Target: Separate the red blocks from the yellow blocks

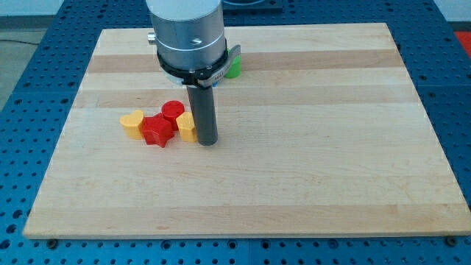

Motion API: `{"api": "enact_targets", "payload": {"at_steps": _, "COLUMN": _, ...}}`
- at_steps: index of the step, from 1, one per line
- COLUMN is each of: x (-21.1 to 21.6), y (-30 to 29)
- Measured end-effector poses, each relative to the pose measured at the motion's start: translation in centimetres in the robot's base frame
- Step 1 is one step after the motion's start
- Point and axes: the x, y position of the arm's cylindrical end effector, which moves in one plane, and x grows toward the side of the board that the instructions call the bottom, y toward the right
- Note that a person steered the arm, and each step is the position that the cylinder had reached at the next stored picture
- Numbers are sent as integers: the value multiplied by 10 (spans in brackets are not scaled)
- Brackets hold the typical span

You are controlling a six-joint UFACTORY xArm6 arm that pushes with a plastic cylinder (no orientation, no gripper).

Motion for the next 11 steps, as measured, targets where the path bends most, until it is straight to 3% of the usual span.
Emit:
{"api": "enact_targets", "payload": {"at_steps": 1, "x": 12, "y": 1}}
{"api": "enact_targets", "payload": {"at_steps": 2, "x": 60, "y": -23}}
{"api": "enact_targets", "payload": {"at_steps": 3, "x": 72, "y": -69}}
{"api": "enact_targets", "payload": {"at_steps": 7, "x": -39, "y": -89}}
{"api": "enact_targets", "payload": {"at_steps": 10, "x": -73, "y": -94}}
{"api": "enact_targets", "payload": {"at_steps": 11, "x": -72, "y": -166}}
